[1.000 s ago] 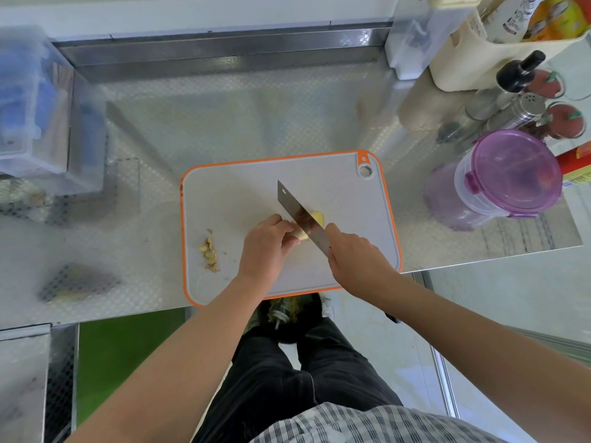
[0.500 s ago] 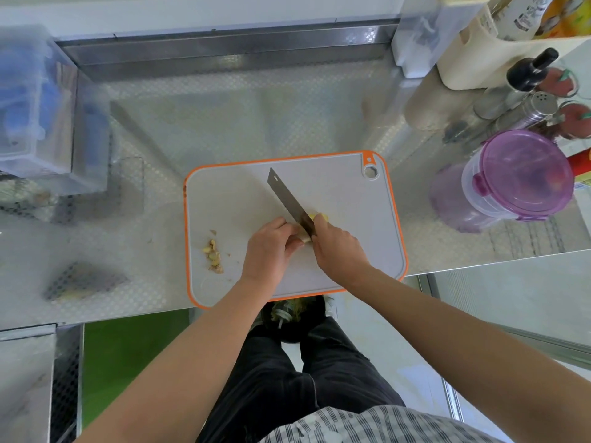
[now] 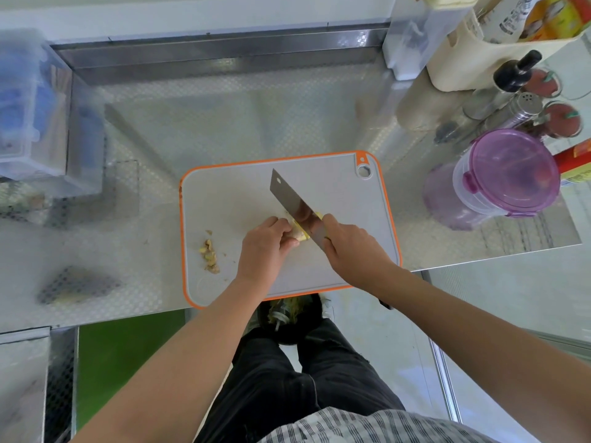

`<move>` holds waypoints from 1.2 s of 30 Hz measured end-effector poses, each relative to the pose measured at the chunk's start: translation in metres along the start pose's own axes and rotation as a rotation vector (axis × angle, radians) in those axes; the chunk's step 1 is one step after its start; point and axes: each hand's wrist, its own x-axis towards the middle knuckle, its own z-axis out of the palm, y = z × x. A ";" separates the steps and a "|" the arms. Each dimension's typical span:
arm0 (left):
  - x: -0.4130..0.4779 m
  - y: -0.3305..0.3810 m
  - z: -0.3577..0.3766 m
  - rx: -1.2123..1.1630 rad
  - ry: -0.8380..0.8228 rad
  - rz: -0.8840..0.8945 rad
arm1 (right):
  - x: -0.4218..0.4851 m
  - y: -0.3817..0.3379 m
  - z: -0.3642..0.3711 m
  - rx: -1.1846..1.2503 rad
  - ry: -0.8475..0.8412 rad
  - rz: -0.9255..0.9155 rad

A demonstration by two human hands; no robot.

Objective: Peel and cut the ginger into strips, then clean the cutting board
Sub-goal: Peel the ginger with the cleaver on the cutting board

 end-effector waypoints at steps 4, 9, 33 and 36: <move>0.000 0.000 0.000 0.002 0.000 -0.004 | -0.001 -0.003 0.002 -0.027 -0.041 0.008; 0.001 -0.002 0.002 -0.009 -0.006 -0.008 | -0.006 -0.004 0.007 -0.055 -0.042 0.022; -0.006 0.001 -0.004 0.012 0.003 -0.008 | 0.024 -0.001 0.019 0.125 0.029 0.065; -0.007 0.001 -0.006 0.043 -0.010 -0.028 | 0.015 -0.002 0.010 0.114 0.049 0.033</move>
